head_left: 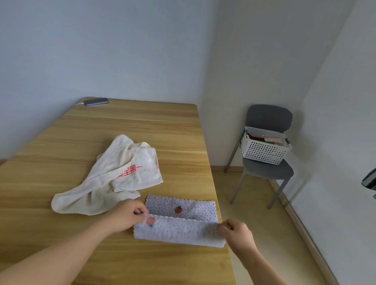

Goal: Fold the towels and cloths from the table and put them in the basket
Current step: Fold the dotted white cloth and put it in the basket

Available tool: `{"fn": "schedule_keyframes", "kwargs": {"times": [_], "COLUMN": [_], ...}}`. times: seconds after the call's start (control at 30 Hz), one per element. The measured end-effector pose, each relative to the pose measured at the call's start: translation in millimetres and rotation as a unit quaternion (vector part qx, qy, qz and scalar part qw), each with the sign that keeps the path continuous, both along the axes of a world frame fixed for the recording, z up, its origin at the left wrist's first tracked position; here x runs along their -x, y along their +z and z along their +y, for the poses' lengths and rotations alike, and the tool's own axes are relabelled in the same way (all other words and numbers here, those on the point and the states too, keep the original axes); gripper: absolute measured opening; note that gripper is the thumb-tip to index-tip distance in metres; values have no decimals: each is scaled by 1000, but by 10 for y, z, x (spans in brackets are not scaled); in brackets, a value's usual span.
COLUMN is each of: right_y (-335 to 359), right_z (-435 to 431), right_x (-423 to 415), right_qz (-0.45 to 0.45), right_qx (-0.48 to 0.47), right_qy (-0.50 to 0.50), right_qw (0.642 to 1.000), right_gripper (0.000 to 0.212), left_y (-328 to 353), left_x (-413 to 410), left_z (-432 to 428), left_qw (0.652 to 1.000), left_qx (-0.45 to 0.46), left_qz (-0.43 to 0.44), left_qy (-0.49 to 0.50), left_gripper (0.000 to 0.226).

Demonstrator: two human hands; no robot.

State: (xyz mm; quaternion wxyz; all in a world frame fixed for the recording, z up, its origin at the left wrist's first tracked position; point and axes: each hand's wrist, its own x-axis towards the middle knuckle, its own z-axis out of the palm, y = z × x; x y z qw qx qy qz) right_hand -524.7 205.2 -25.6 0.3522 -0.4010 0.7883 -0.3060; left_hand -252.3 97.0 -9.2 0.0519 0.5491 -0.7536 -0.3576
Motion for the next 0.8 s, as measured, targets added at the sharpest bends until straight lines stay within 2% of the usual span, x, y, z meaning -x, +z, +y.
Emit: {"fn": "schedule_keyframes", "kwargs": {"times": [0.17,0.33,0.57,0.67,0.7,0.73,0.8], "right_y": [24,-102,-389,-450,-458,-477,-520], "right_z": [-239,-582,-987,-1046,-1048,-1039,-993], "right_x": [-11,-16,50,45,32,20,6], "right_qz": [-41,-62,-33,-39,-46,-44,20], "right_qx": [53,46,-14,-33,-38,-41,-43], "right_qy": [-46,-78,-117,-139,-151,-155,-145], "right_qw": [997,994,992,989,987,986,988], "right_gripper": [32,25,29,10,14,26,40], "left_y": [-23,-146,-492,-613,-636,-652,-659], "left_x": [40,173,308,347,360,369,385], "left_z": [-246,-521,-907,-1002,-1003,-990,-902], "left_qw": [994,993,995,994,994,993,985], "left_qx": [18,21,6,4,13,33,125], "left_qz": [67,44,11,-1,-5,-14,-49], "left_qy": [89,109,95,107,111,116,112], "left_gripper": [13,12,16,9,17,29,38]}}
